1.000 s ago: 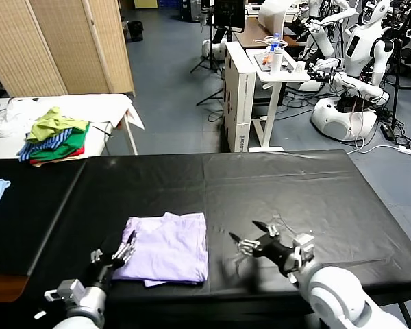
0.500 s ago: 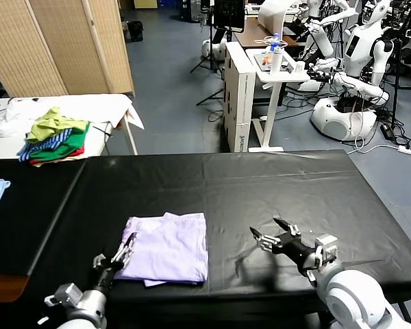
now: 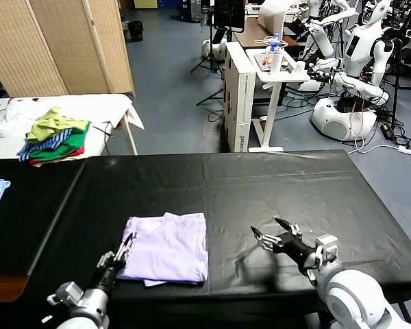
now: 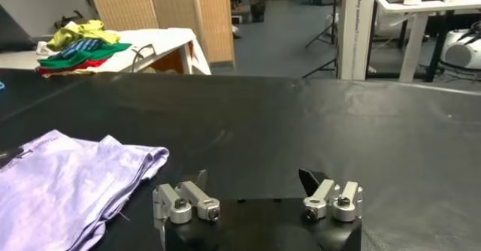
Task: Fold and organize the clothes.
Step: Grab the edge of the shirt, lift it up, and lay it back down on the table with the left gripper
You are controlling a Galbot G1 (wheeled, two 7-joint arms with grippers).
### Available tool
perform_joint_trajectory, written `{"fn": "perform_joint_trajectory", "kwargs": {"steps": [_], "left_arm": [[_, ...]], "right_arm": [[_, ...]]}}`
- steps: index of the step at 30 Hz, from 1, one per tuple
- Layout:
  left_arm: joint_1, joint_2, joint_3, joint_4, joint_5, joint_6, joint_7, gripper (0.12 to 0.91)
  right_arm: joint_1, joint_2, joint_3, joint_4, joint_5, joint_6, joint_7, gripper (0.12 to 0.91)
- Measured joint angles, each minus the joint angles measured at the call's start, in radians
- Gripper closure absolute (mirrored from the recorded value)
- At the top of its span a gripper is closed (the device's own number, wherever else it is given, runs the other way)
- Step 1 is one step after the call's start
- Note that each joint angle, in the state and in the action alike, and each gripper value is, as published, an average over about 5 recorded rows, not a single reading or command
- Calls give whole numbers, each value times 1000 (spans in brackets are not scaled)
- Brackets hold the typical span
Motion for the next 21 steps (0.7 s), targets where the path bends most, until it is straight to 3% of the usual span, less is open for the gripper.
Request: {"fn": "perform_joint_trajectory", "kwargs": {"steps": [4,6,21], "left_arm": [[-5,2,0,-3,-32,14,-7,789],[-6,4,0,-5,-37,19,-12,855],[29,97,-60,-60,224,1,-21,869]], "right_arm": [[-9,5,4,-1,-11,1,-1,118],[-15,8,9,-1,-15,2,-1,118],[-40,37,20,-16,-48,10,-1,118]]}}
